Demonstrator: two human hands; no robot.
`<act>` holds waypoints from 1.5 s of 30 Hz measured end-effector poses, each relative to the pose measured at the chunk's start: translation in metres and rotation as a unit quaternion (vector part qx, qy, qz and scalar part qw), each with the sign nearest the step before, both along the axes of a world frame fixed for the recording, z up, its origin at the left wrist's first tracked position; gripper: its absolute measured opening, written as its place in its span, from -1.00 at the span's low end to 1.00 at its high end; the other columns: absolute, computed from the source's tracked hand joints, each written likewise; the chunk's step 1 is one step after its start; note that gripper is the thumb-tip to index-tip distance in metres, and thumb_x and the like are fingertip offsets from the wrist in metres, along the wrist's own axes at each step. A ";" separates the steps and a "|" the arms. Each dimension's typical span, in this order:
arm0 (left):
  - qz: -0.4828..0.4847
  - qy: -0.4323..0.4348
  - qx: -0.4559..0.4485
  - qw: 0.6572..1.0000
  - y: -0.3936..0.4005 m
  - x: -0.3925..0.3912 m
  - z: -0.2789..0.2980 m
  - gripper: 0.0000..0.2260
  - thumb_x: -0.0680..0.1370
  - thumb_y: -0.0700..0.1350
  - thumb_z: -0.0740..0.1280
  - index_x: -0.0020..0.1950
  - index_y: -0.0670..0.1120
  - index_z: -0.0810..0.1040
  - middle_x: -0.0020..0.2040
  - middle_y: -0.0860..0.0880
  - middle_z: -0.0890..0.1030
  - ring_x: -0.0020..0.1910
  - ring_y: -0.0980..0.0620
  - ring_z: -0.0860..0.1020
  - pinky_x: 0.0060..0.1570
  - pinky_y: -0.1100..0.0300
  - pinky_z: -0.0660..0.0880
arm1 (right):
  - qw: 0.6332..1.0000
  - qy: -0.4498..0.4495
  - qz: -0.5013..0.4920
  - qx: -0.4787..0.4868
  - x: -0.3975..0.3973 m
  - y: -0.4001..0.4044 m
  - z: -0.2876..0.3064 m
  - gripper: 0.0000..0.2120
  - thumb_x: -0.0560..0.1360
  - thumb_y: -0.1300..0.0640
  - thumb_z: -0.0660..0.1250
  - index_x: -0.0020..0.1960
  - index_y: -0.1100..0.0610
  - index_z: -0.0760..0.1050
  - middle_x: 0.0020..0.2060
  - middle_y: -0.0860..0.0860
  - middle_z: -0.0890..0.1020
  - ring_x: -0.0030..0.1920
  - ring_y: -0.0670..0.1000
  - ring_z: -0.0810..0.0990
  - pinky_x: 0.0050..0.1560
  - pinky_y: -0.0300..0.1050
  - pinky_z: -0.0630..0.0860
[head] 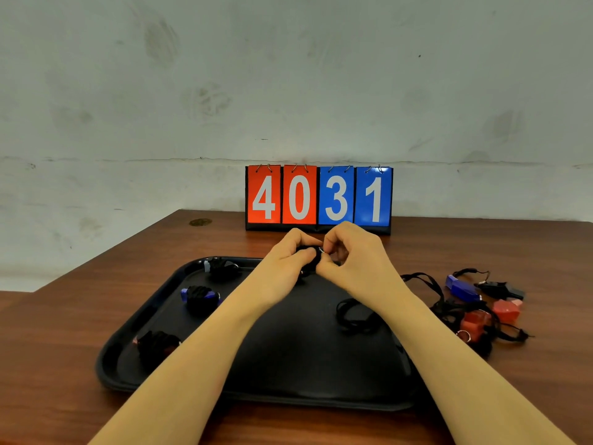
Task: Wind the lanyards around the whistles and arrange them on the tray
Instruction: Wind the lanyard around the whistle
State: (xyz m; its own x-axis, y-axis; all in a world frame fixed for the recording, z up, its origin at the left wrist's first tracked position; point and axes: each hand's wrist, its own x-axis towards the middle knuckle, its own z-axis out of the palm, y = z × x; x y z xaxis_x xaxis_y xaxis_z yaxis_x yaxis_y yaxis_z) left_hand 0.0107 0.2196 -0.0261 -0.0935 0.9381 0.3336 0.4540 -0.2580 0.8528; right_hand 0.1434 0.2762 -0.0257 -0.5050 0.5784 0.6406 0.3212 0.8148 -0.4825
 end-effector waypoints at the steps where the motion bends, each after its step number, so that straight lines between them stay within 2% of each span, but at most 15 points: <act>1: 0.009 -0.001 0.000 1.000 0.000 -0.001 -0.001 -0.87 0.60 -0.17 0.15 0.03 0.03 0.44 -0.10 0.12 0.51 -0.22 0.34 0.47 -0.28 0.43 0.37 | 1.000 0.003 0.009 0.000 0.002 0.001 0.000 -0.89 0.39 0.27 0.38 -0.18 0.13 0.46 -0.27 -0.10 0.47 -0.29 -0.12 0.45 -0.21 -0.41 0.42; 3: 0.025 0.004 -0.001 1.000 0.001 -0.002 -0.002 -0.87 0.60 -0.15 0.15 0.07 0.02 0.44 -0.07 0.11 0.51 -0.19 0.27 0.46 -0.25 0.36 0.34 | 1.000 0.004 0.027 -0.006 0.005 0.004 0.001 -0.89 0.42 0.26 0.38 -0.17 0.09 0.49 -0.22 -0.09 0.52 -0.23 -0.11 0.50 -0.17 -0.41 0.44; 7: 0.040 0.014 -0.003 0.999 0.002 -0.001 -0.003 -0.86 0.61 -0.12 0.14 0.12 0.00 0.43 -0.11 0.16 0.49 -0.26 0.28 0.43 -0.24 0.36 0.34 | 0.999 0.003 0.042 -0.028 0.008 0.007 0.001 -0.91 0.42 0.23 0.40 -0.16 0.07 0.53 -0.18 -0.10 0.54 -0.16 -0.14 0.52 -0.11 -0.42 0.44; 10: 0.047 0.004 -0.005 0.999 0.001 -0.002 -0.002 -0.85 0.61 -0.11 0.14 0.14 -0.01 0.43 -0.06 0.14 0.50 -0.15 0.26 0.45 -0.18 0.36 0.34 | 0.999 0.011 0.033 -0.027 0.004 0.005 0.000 -0.90 0.41 0.23 0.41 -0.17 0.06 0.53 -0.20 -0.10 0.53 -0.18 -0.12 0.51 -0.13 -0.44 0.42; 14: 0.051 -0.023 -0.002 0.998 0.001 -0.001 0.000 -0.86 0.60 -0.11 0.16 0.13 0.00 0.43 0.02 0.10 0.52 -0.03 0.24 0.47 -0.11 0.31 0.38 | 0.995 0.070 0.037 -0.056 0.002 0.003 0.000 -0.85 0.41 0.24 0.42 -0.11 0.05 0.50 -0.22 -0.07 0.56 -0.22 -0.09 0.52 -0.15 -0.37 0.47; 18: 0.054 -0.050 -0.007 0.997 0.003 0.000 -0.001 -0.89 0.60 -0.15 0.14 0.12 -0.02 0.36 -0.05 0.08 0.49 -0.11 0.22 0.46 -0.14 0.30 0.38 | 0.997 0.053 0.039 -0.041 0.003 0.005 0.000 -0.78 0.42 0.23 0.41 0.05 0.05 0.57 -0.17 -0.09 0.55 -0.20 -0.12 0.51 -0.12 -0.42 0.44; 22: 0.036 -0.069 -0.012 0.997 0.003 -0.001 0.000 -0.85 0.58 -0.23 0.14 0.12 -0.05 0.34 -0.14 0.05 0.45 -0.26 0.20 0.40 -0.22 0.31 0.33 | 0.997 0.056 0.038 -0.025 0.001 0.004 0.000 -0.84 0.42 0.26 0.40 -0.01 0.13 0.63 -0.15 -0.10 0.53 -0.11 -0.13 0.53 -0.06 -0.45 0.43; 25: 0.030 -0.035 -0.019 0.999 0.002 -0.002 0.000 -0.80 0.55 -0.24 0.20 0.12 -0.02 0.32 0.00 0.00 0.46 -0.24 0.18 0.42 -0.25 0.33 0.35 | 0.997 0.057 0.041 -0.024 0.002 0.003 0.002 -0.89 0.41 0.28 0.41 -0.09 0.13 0.61 -0.14 -0.11 0.52 -0.11 -0.12 0.52 -0.07 -0.44 0.43; 27: 0.035 0.022 -0.012 0.999 0.001 -0.003 -0.001 -0.74 0.53 -0.23 0.25 0.15 0.01 0.30 0.11 0.01 0.45 -0.14 0.17 0.48 -0.25 0.41 0.42 | 0.997 0.055 0.040 -0.037 0.003 0.003 0.002 -0.90 0.41 0.27 0.41 -0.12 0.11 0.59 -0.14 -0.10 0.52 -0.12 -0.11 0.52 -0.07 -0.39 0.46; 29: 0.038 0.087 0.014 0.995 0.000 -0.003 -0.003 -0.70 0.53 -0.18 0.30 0.18 0.02 0.28 0.11 0.07 0.43 -0.07 0.22 0.48 -0.22 0.57 0.41 | 0.996 0.063 0.038 -0.059 0.003 0.004 0.002 -0.91 0.41 0.25 0.41 -0.14 0.08 0.58 -0.15 -0.09 0.55 -0.12 -0.12 0.55 -0.04 -0.32 0.50; 31: 0.043 0.121 0.042 0.991 -0.001 -0.003 -0.004 -0.71 0.53 -0.12 0.31 0.17 0.03 0.28 0.05 0.14 0.44 -0.07 0.25 0.48 -0.19 0.64 0.35 | 0.992 0.084 0.044 -0.084 0.005 0.005 0.002 -0.91 0.40 0.23 0.42 -0.15 0.07 0.58 -0.17 -0.07 0.59 -0.13 -0.12 0.58 -0.03 -0.26 0.53; 35: 0.066 0.150 0.087 0.983 0.001 -0.005 -0.007 -0.79 0.53 -0.08 0.32 0.12 0.02 0.37 0.05 0.10 0.46 -0.02 0.21 0.48 -0.09 0.61 0.34 | 0.974 0.140 0.079 -0.162 0.008 0.003 0.005 -0.92 0.39 0.26 0.42 -0.16 0.11 0.61 -0.22 0.00 0.66 -0.17 -0.06 0.65 -0.08 -0.21 0.59; 38: 0.087 0.173 0.112 0.975 0.002 -0.006 -0.005 -0.78 0.52 -0.09 0.33 0.15 0.00 0.45 0.09 0.11 0.37 -0.01 0.26 0.42 -0.07 0.65 0.30 | 0.954 0.179 0.101 -0.217 0.010 0.002 0.007 -0.92 0.39 0.29 0.41 -0.15 0.15 0.63 -0.24 0.06 0.68 -0.18 -0.01 0.67 -0.11 -0.23 0.60; 41: 0.087 0.194 0.117 0.970 0.002 -0.007 -0.003 -0.75 0.53 -0.08 0.31 0.21 0.01 0.47 0.07 0.13 0.37 0.02 0.23 0.40 -0.09 0.58 0.34 | 0.941 0.198 0.110 -0.253 0.011 0.003 0.007 -0.90 0.42 0.30 0.38 -0.13 0.14 0.63 -0.25 0.08 0.69 -0.20 0.02 0.68 -0.10 -0.21 0.61; 45: 0.082 0.217 0.119 0.965 0.003 -0.009 -0.005 -0.73 0.53 -0.08 0.30 0.23 0.02 0.48 0.09 0.12 0.42 0.09 0.19 0.40 -0.07 0.45 0.34 | 0.952 0.172 0.077 -0.242 0.010 0.005 0.005 -0.91 0.46 0.28 0.34 -0.13 0.13 0.60 -0.30 0.06 0.68 -0.27 -0.06 0.65 -0.18 -0.26 0.59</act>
